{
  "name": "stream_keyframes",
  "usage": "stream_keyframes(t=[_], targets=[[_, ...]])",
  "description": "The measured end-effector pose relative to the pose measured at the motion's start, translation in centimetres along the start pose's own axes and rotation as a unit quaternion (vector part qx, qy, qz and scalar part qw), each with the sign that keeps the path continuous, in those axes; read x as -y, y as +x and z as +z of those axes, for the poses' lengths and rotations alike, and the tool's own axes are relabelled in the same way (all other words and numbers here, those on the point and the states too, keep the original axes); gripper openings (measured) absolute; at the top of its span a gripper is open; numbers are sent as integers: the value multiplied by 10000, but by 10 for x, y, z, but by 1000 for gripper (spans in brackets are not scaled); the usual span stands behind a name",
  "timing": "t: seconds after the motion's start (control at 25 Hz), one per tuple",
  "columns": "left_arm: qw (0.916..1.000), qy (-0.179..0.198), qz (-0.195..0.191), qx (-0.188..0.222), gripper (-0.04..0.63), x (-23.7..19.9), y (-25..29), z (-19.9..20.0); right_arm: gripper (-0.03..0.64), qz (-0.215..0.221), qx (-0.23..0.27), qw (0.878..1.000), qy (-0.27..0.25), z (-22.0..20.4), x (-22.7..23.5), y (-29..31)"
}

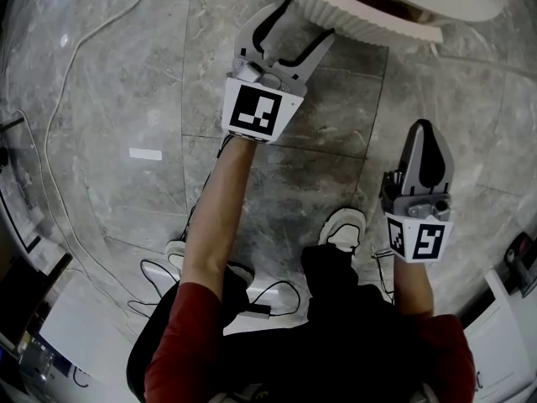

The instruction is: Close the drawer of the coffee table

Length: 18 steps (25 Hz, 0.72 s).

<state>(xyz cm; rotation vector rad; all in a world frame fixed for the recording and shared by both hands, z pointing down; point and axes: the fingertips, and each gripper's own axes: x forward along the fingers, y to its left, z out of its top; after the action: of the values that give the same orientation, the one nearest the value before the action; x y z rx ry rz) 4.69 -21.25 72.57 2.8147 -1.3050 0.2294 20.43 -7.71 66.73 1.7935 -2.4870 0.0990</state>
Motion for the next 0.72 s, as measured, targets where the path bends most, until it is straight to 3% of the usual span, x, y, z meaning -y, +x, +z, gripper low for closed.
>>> stream_keyframes(t=[0.24, 0.72], targets=[[9996, 164, 44, 221, 291, -4, 12, 8, 23, 11, -2, 10000, 14, 0, 2, -2], [9997, 10, 125, 205, 293, -8, 38, 11, 23, 24, 59, 9999, 101, 3, 4, -3]])
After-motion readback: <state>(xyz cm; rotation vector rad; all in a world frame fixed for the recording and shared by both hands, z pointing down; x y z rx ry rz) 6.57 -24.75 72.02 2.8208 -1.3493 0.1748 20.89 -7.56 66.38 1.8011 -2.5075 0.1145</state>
